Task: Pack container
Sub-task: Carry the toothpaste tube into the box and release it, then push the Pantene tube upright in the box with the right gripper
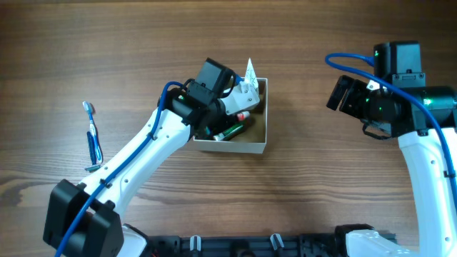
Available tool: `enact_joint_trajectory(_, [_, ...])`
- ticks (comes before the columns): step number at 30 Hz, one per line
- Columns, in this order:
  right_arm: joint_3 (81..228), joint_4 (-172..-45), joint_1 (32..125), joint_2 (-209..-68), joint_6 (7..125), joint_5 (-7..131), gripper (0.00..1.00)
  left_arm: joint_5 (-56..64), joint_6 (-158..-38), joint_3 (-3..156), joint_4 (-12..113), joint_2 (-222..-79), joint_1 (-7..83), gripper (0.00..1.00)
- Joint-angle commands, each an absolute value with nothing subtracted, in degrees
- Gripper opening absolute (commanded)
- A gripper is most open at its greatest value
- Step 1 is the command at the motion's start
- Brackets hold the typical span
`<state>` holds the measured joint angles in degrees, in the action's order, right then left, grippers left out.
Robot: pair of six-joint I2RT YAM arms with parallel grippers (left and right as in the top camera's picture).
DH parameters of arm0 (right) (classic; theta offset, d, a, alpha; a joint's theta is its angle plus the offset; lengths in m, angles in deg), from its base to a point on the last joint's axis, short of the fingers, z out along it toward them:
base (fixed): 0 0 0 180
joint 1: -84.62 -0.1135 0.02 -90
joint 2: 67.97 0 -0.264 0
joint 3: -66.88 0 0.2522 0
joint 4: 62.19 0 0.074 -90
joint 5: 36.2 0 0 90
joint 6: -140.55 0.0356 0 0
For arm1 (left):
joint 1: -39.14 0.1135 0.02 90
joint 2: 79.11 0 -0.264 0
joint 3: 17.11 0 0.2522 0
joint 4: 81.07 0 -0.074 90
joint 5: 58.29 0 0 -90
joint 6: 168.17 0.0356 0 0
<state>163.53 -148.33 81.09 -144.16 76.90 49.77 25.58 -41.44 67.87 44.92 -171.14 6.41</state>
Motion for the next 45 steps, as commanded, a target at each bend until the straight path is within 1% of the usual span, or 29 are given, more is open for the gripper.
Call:
enact_joint_trajectory(1, [163.4,-148.2,81.3,-144.7,77.5,50.5,1.0,24.2,-41.7,68.0,45.1,-168.3,6.2,0.73])
enact_joint_trajectory(2, [163.4,-148.2,81.3,-144.7,77.5,50.5,1.0,25.0,-43.7,68.0,45.2,-166.7,6.2,0.76])
enact_joint_trajectory(4, [163.4,-147.7,81.3,-145.1,73.9,50.5,0.99,29.7,-52.6,68.0,45.1,-162.1,6.5,0.8])
enact_joint_trajectory(5, [163.4,-147.8,81.3,-145.7,72.7,50.5,0.93,33.1,-57.3,68.0,44.6,-159.7,7.1,0.85])
enact_joint_trajectory(6, [163.4,-147.8,81.3,-146.8,72.4,50.5,0.82,36.7,-61.9,68.0,43.7,-157.5,8.3,0.89])
enact_joint_trajectory(7, [163.4,-147.8,81.3,-148.3,72.4,50.8,0.77,38.9,-65.0,68.0,42.7,-155.7,9.5,0.98])
enact_joint_trajectory(8, [163.4,-147.4,81.3,-150.5,72.4,51.2,0.57,41.6,-69.9,68.0,40.5,-153.0,12.6,1.0])
enact_joint_trajectory(9, [163.4,-147.1,81.3,-152.0,72.4,52.0,0.41,42.0,-71.8,68.0,39.3,-151.7,14.9,1.0])
enact_joint_trajectory(10, [163.4,-146.4,81.3,-154.0,72.4,53.1,0.27,42.1,-74.2,68.0,38.1,-150.7,17.7,1.0])
enact_joint_trajectory(12, [163.4,-144.8,81.3,-157.8,72.3,55.6,0.08,42.0,-79.3,68.0,36.3,-149.8,23.2,1.0])
enact_joint_trajectory(13, [163.4,-143.8,81.3,-159.9,72.1,57.0,0.04,41.7,-81.7,68.0,35.4,-149.8,26.1,1.0])
enact_joint_trajectory(16, [163.4,-140.2,81.3,-166.6,68.6,64.5,0.04,41.2,-88.5,68.0,32.1,-150.5,34.4,1.0])
enact_joint_trajectory(18, [163.4,-139.0,81.1,-170.5,68.5,66.8,0.04,41.2,-90.9,68.0,31.1,-151.2,38.4,1.0])
enact_joint_trajectory(22, [163.4,-135.5,78.6,-178.1,67.2,70.2,0.04,38.6,-91.1,68.0,30.6,-151.5,43.5,1.0])
enact_joint_trajectory(26, [163.4,-132.9,74.6,-183.1,67.0,72.9,0.04,38.6,-91.1,68.0,30.6,-151.5,43.9,1.0])
enact_joint_trajectory(31, [163.4,-129.5,71.4,-183.7,66.1,77.3,0.04,38.6,-91.1,68.0,30.6,-151.5,43.9,1.0])
enact_joint_trajectory(35, [163.4,-127.8,71.2,-183.7,65.6,83.7,0.04,38.6,-91.1,68.0,30.4,-151.5,43.9,1.0])
enact_joint_trajectory(45, [163.4,-126.3,71.2,-183.7,66.4,85.4,0.04,38.6,-91.1,68.0,30.2,-151.5,43.9,1.0])
